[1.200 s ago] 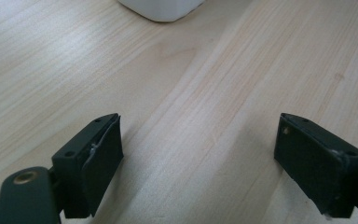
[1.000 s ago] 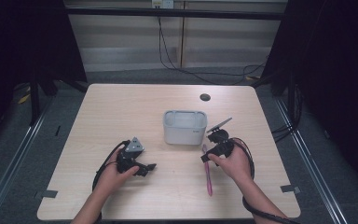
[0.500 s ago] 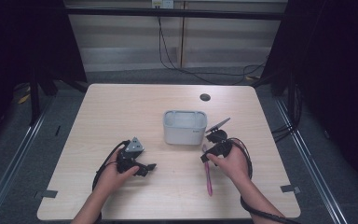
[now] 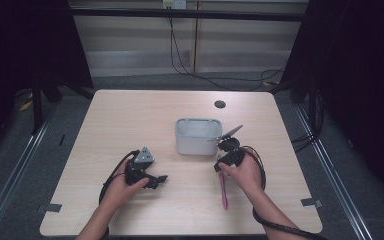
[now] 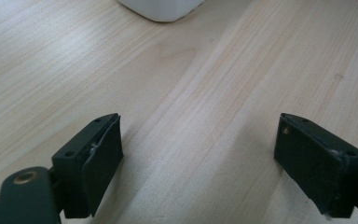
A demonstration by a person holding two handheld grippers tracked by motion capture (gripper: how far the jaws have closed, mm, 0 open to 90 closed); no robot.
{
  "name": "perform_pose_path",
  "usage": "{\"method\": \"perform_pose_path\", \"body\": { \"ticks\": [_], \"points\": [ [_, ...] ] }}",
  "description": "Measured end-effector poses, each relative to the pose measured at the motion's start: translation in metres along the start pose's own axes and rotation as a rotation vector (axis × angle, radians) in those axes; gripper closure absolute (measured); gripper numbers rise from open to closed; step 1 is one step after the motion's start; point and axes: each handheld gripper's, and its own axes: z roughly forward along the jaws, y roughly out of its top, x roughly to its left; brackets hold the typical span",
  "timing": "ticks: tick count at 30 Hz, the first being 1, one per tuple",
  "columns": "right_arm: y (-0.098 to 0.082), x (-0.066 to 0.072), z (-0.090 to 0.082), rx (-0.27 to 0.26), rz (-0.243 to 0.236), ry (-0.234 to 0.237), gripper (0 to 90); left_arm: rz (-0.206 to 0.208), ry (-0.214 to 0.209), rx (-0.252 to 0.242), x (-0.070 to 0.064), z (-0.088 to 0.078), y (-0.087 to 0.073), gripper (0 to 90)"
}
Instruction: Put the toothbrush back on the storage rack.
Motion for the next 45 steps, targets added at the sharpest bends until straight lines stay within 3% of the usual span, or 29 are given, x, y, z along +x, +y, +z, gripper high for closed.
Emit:
{"method": "perform_pose_path", "body": {
  "ticks": [8,14,21,30,45],
  "points": [
    [0.005,0.002,0.007,0.008,0.031,0.000,67.8,-0.001,-0.002,0.000,0.000,0.000,0.000,14.8],
    [0.007,0.003,0.009,0.017,0.064,-0.006,84.7,-0.006,-0.004,-0.001,0.001,0.000,0.000,14.8],
    [0.006,-0.006,0.000,-0.019,0.089,0.010,85.4,-0.002,-0.003,-0.003,0.001,0.000,0.000,14.8],
    [0.004,-0.015,-0.021,-0.107,0.120,0.033,85.6,-0.002,-0.003,-0.002,0.001,0.000,0.000,14.8],
    [0.002,-0.024,-0.056,-0.278,0.119,0.060,85.8,-0.002,-0.003,-0.002,0.000,0.000,0.000,14.8]
  ]
}}
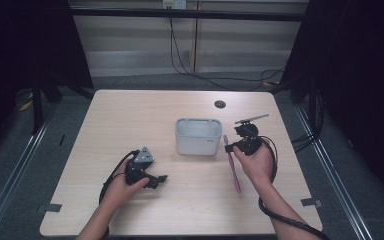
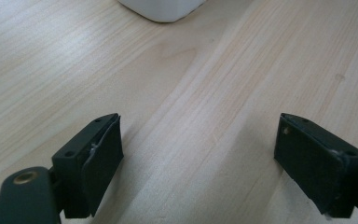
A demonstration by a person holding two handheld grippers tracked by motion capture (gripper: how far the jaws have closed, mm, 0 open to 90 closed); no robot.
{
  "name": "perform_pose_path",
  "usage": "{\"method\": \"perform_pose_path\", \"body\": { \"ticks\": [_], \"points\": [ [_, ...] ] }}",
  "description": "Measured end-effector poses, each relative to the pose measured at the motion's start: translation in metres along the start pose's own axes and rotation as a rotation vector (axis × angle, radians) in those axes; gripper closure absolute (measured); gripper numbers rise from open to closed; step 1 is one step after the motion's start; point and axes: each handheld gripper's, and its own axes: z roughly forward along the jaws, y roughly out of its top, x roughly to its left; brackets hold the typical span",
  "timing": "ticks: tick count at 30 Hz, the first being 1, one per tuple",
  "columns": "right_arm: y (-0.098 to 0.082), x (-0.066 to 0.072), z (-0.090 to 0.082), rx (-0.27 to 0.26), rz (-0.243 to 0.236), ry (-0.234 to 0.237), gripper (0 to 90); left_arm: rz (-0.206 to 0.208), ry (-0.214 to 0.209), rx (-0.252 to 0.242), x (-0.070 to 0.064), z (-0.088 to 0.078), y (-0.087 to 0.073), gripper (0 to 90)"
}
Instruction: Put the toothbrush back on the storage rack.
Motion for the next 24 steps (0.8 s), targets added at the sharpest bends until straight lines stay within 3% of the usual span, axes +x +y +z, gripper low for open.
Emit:
{"method": "perform_pose_path", "body": {
  "ticks": [12,24],
  "points": [
    [0.009,0.000,-0.023,-0.152,-0.011,0.002,85.9,0.000,0.000,-0.002,0.000,0.000,0.000,14.8],
    [0.014,0.000,-0.034,-0.247,-0.016,0.008,86.0,0.000,0.000,-0.003,0.000,0.000,0.000,14.8]
  ]
}}
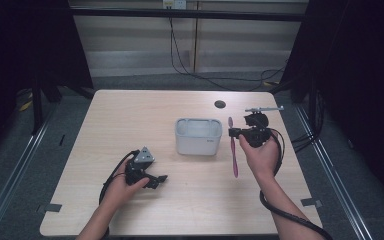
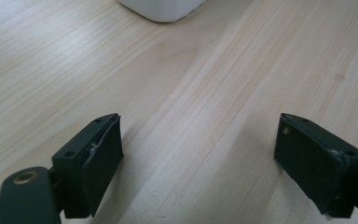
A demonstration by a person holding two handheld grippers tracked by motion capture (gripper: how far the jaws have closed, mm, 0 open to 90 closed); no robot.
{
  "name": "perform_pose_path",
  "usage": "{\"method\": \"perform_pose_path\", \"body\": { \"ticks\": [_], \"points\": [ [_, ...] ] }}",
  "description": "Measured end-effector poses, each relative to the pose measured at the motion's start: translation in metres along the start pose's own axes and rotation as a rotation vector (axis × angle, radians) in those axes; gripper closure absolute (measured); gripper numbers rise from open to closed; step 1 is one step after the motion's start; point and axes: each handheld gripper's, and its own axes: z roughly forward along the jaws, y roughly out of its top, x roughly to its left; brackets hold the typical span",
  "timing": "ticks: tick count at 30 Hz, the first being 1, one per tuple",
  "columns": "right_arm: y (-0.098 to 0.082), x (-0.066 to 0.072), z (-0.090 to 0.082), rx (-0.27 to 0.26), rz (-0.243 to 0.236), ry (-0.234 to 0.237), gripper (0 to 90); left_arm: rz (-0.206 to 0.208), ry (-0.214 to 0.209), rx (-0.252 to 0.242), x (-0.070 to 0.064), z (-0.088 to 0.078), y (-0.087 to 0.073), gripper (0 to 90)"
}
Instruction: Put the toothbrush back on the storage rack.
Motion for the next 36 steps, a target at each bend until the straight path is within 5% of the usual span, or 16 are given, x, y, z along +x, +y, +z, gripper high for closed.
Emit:
{"method": "perform_pose_path", "body": {
  "ticks": [19,36],
  "points": [
    [0.013,0.007,-0.012,-0.147,-0.038,-0.006,86.1,0.000,-0.001,0.001,0.000,0.000,0.000,14.8],
    [0.023,0.009,-0.018,-0.227,-0.045,-0.002,86.1,-0.003,0.000,-0.002,0.000,0.000,0.000,14.8]
  ]
}}
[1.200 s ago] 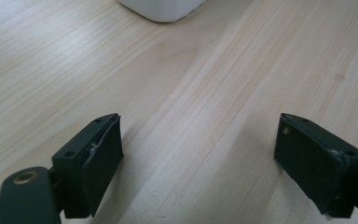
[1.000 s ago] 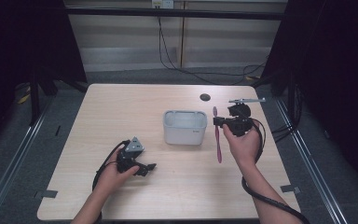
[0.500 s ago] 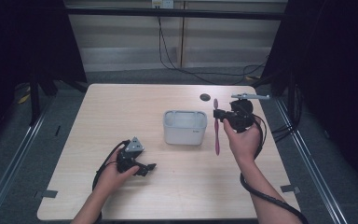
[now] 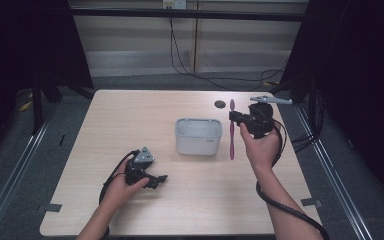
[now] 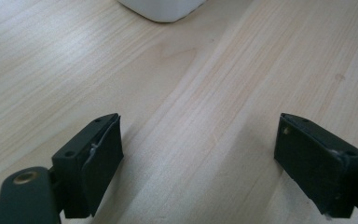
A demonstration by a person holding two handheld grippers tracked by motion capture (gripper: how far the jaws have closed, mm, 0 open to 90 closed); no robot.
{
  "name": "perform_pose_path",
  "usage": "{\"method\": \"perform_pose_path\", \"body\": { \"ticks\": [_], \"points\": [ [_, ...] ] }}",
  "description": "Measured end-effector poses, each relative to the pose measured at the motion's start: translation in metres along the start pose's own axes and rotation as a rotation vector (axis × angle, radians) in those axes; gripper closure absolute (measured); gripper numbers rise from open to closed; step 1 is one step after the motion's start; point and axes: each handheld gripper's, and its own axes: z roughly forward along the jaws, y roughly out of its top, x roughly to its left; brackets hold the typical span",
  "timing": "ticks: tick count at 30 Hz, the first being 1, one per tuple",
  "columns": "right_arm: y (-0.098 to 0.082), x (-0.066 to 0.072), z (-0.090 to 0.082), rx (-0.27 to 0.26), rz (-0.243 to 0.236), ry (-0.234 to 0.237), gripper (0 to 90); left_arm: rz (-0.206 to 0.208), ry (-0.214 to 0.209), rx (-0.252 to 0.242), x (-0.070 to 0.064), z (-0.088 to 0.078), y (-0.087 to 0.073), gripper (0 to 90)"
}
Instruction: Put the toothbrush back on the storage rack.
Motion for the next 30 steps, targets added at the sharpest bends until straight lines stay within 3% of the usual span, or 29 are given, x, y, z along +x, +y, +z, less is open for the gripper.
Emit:
{"method": "perform_pose_path", "body": {
  "ticks": [30],
  "points": [
    [0.026,0.011,-0.005,-0.150,-0.068,-0.027,86.1,-0.001,0.000,-0.001,0.000,0.000,0.000,14.8]
  ]
}}
